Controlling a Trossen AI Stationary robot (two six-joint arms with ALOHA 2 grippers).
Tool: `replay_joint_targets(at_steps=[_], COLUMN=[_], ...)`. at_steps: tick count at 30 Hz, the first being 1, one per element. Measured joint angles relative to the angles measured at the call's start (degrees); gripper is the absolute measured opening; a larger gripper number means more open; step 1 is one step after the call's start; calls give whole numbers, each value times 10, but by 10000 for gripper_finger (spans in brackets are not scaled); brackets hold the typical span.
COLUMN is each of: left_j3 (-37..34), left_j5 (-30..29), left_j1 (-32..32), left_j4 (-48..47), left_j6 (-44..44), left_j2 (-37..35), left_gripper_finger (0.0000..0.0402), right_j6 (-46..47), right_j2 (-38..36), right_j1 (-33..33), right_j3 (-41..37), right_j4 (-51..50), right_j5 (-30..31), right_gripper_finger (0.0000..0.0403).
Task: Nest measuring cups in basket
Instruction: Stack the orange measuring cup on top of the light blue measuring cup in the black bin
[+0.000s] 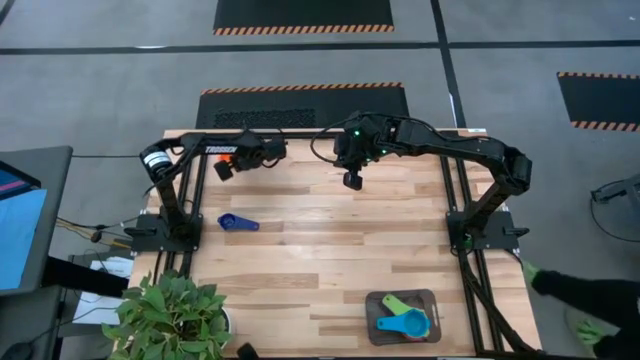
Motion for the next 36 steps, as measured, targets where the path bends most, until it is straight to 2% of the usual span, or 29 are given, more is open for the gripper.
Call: replay_joint_targets(at_steps=[3,10,20,27,32,36], left_j3=[6,-2,-3,-3,-3,-3], left_j5=[-18,-19,20,22,67,69], left_j1=[6,29,52,56,64,64], left_j4=[-9,-27,-12,-12,-22,-22], left_j6=[-3,-49,20,18,59,60], left_j2=[0,1,5,5,5,5], left_gripper_finger=[3,3,2,0,0,0], right_j6=[0,0,0,0,0,0], right_j2=[0,0,0,0,0,0], right_j1=[0,0,0,0,0,0], right_j3=[0,0,0,0,0,0], right_j4=[1,-5,-11,-20,-37,-39], right_j5=[0,0,0,0,0,0], right_gripper_finger=[38,38,38,38,38,38])
